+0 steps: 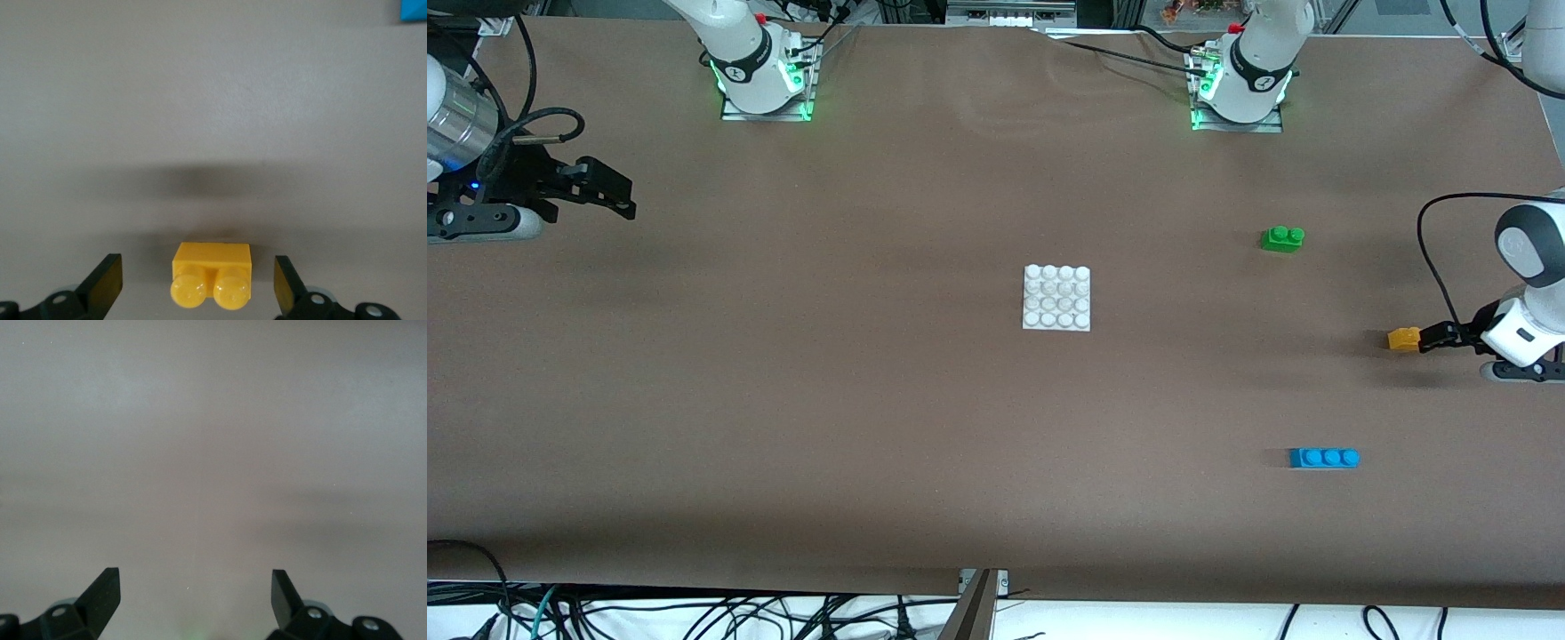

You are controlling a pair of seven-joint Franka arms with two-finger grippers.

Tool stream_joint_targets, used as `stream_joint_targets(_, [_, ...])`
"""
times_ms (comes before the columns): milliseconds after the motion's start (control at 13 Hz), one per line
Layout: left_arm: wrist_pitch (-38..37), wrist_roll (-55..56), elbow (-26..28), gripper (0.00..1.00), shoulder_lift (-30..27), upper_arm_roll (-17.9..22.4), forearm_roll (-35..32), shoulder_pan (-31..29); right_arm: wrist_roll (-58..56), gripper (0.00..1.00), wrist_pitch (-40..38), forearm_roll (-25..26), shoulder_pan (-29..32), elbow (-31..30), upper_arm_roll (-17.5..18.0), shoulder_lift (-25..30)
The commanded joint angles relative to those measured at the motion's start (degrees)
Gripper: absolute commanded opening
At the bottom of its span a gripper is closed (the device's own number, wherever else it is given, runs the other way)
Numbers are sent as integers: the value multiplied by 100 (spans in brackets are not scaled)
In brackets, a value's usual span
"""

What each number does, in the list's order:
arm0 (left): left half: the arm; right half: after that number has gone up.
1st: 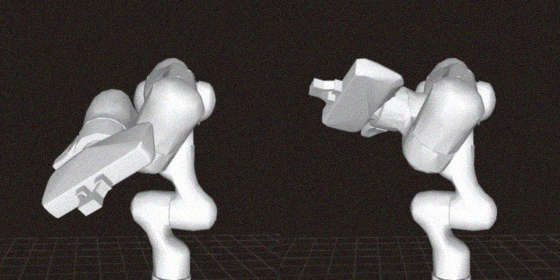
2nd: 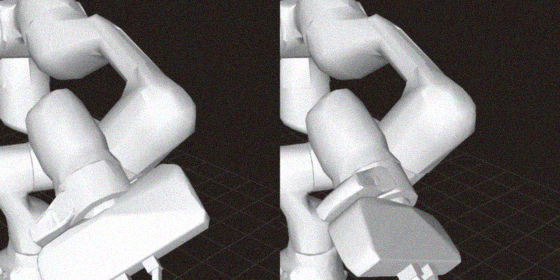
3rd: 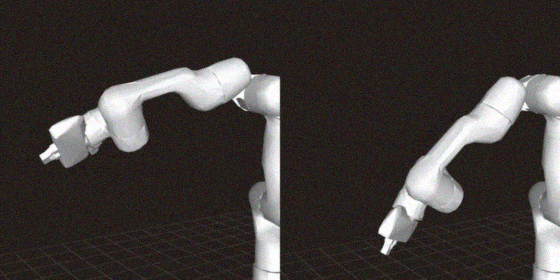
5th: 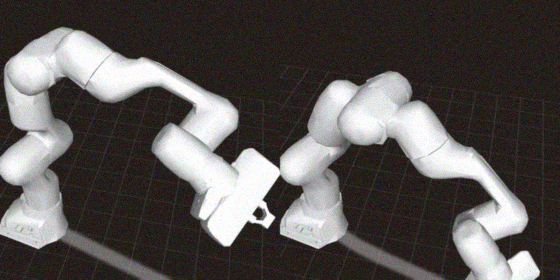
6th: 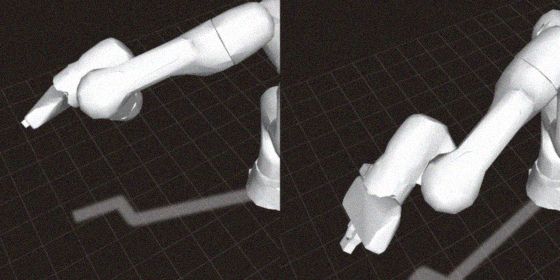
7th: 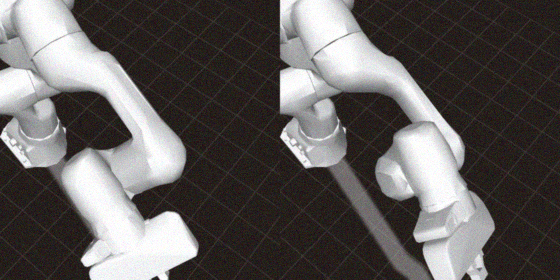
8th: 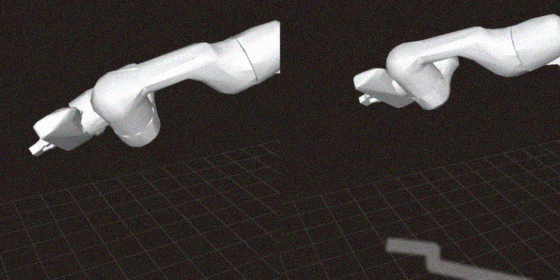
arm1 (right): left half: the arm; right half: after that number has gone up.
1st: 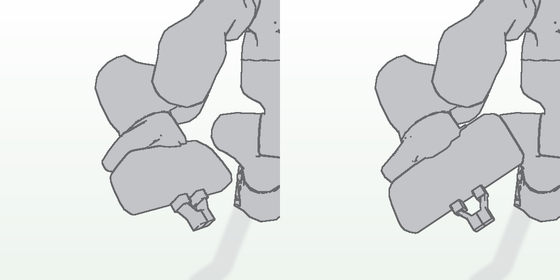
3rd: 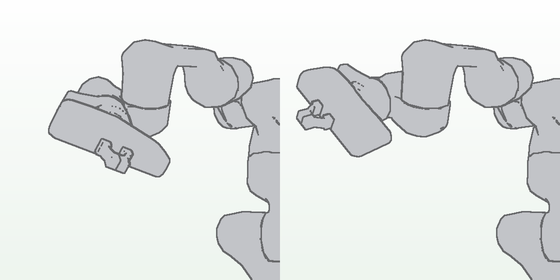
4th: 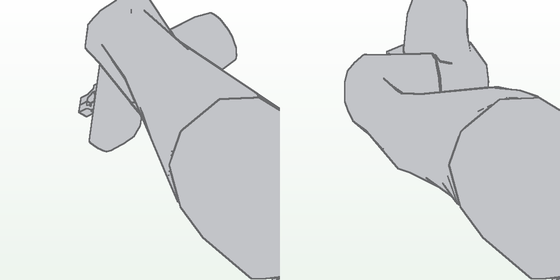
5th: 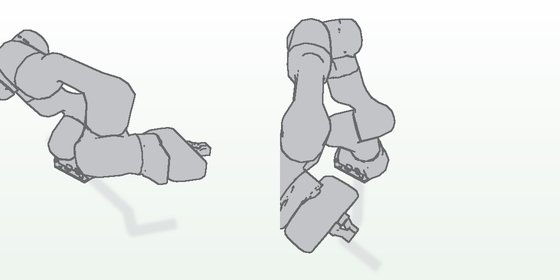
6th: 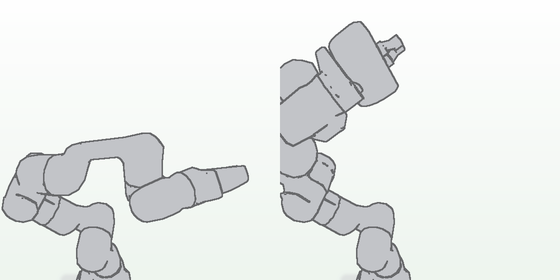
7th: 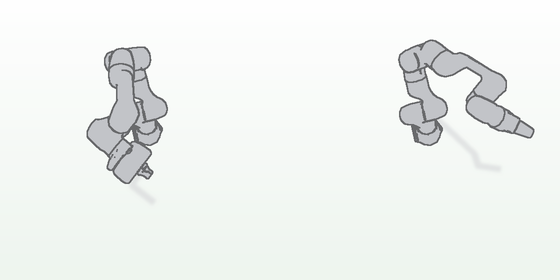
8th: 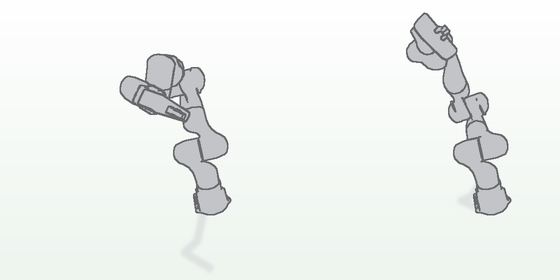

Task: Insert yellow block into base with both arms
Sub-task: 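Lower the left gripper over the yellow block and close on it, then lift the yellow block with the left gripper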

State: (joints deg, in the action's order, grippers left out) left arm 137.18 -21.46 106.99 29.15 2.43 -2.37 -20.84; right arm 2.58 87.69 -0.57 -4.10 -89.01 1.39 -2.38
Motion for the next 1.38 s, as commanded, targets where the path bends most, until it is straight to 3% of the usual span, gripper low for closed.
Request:
stream_joint_targets(0, [307, -139, 234, 100, -59, -67, 79, -61, 50, 100, -111, 40, 41, 77, 2, -26])
stream_joint_targets(308, [1519, -498, 867, 100, 98, -59, 70, -87, 50, 100, -111, 31, 41, 77, 2, -17])
stream_joint_targets(769, [1548, -587, 955, 99, 248, -41, 70, -140, 50, 100, -111, 39, 41, 77, 2, -26])
stream_joint_targets(846, [1540, -587, 964, 79, 249, -41, 61, -175, 41, 100, -111, 31, 41, 77, 2, -26])
stream_joint_targets(923, [1514, -587, 955, 49, 249, -50, 61, -175, 41, 100, -111, 31, 41, 77, 2, -26])
stream_joint_targets(1000, [1496, -570, 955, 34, 240, -41, 70, -175, 41, 100, -111, 31, 41, 77, 2, -26])
stream_joint_targets(1077, [1461, -552, 947, 25, 197, -50, 70, -175, 41, 100, -111, 31, 41, 77, 2, -26])
stream_joint_targets(1154, [1278, -552, 894, 8, 144, -50, 70, -175, 41, 100, -111, 31, 41, 77, -7, -26])
stream_joint_targets(1308, [725, -473, 806, 1, -136, -85, 114, -158, 32, 100, -111, 31, 41, 77, -7, -26])
